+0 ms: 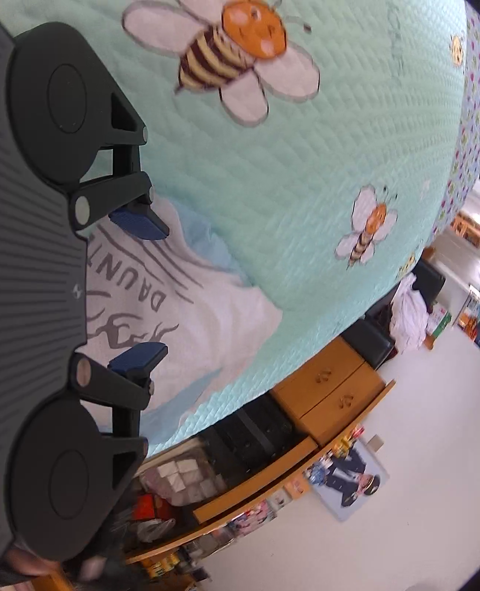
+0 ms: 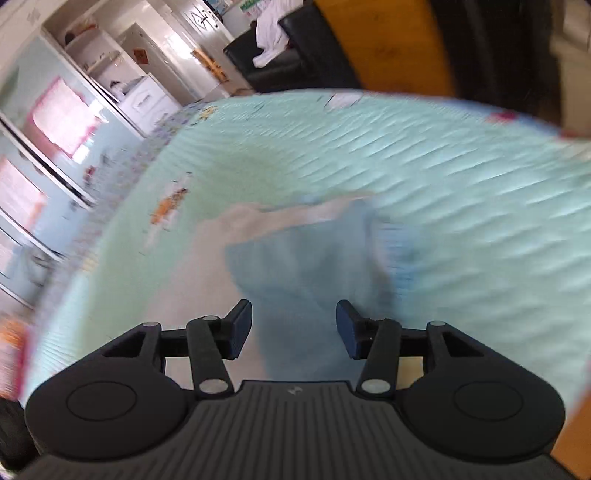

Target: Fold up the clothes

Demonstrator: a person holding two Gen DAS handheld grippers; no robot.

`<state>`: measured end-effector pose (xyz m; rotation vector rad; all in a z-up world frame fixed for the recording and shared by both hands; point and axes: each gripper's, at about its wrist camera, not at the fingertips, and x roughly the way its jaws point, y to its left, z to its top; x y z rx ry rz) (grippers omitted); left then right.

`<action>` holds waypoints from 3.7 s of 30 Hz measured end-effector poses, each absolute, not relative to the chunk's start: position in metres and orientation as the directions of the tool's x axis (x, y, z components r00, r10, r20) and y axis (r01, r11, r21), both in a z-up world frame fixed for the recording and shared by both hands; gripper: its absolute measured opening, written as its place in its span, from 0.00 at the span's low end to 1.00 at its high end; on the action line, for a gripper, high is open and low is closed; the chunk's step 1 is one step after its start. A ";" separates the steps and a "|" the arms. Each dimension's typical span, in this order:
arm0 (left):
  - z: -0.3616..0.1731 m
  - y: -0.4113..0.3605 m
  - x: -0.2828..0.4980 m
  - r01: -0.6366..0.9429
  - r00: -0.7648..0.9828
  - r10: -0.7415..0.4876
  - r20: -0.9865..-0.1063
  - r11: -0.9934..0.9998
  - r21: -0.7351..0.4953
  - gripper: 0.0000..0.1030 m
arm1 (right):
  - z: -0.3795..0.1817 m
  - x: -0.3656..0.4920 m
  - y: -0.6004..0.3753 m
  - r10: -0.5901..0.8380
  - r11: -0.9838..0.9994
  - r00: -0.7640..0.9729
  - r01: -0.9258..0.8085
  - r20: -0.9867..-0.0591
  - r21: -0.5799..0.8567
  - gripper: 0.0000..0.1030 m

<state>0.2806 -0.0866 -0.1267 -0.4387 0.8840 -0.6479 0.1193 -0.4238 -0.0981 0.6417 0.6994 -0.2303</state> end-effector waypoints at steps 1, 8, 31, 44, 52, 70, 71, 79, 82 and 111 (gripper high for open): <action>-0.123 -0.083 0.279 0.322 0.481 -0.674 -0.561 0.731 -0.602 0.62 | -0.092 0.103 -0.416 -0.006 0.810 0.756 0.388 -0.654 0.440 0.51; -0.089 -0.083 0.256 0.365 0.501 -0.682 -0.533 0.725 -0.585 0.64 | -0.104 0.056 -0.336 -0.043 0.974 0.711 0.187 -0.702 0.129 0.56; 0.005 -0.105 0.127 0.477 0.664 -0.401 -0.631 0.877 -0.055 0.69 | 0.008 0.044 -0.296 -0.241 0.927 0.737 0.368 -0.632 0.077 0.73; 0.016 -0.106 0.109 0.472 0.680 -0.392 -0.619 0.881 -0.039 0.69 | 0.019 0.033 -0.278 -0.214 0.943 0.767 0.325 -0.605 0.077 0.73; 0.015 -0.109 0.106 0.474 0.674 -0.393 -0.625 0.880 -0.041 0.69 | 0.015 0.030 -0.276 -0.203 0.946 0.771 0.315 -0.604 0.084 0.73; 0.012 -0.110 0.104 0.475 0.665 -0.397 -0.633 0.878 -0.051 0.69 | 0.012 0.027 -0.272 -0.215 0.946 0.771 0.317 -0.600 0.068 0.73; 0.012 -0.110 0.103 0.475 0.665 -0.397 -0.633 0.878 -0.052 0.69 | 0.012 0.026 -0.272 -0.219 0.946 0.772 0.318 -0.596 0.064 0.73; 0.014 -0.102 0.096 0.472 0.694 -0.413 -0.590 0.880 -0.060 0.70 | 0.018 0.015 -0.262 -0.240 0.954 0.820 0.298 -0.519 0.029 0.73; 0.016 -0.095 0.093 0.458 0.716 -0.411 -0.565 0.887 -0.064 0.76 | 0.022 0.007 -0.259 -0.217 0.960 0.856 0.274 -0.470 0.055 0.73; -0.006 0.050 0.046 0.271 0.892 -0.357 -0.278 0.914 -0.303 1.00 | 0.009 -0.027 -0.195 0.142 0.975 0.958 -0.091 -0.250 0.204 0.83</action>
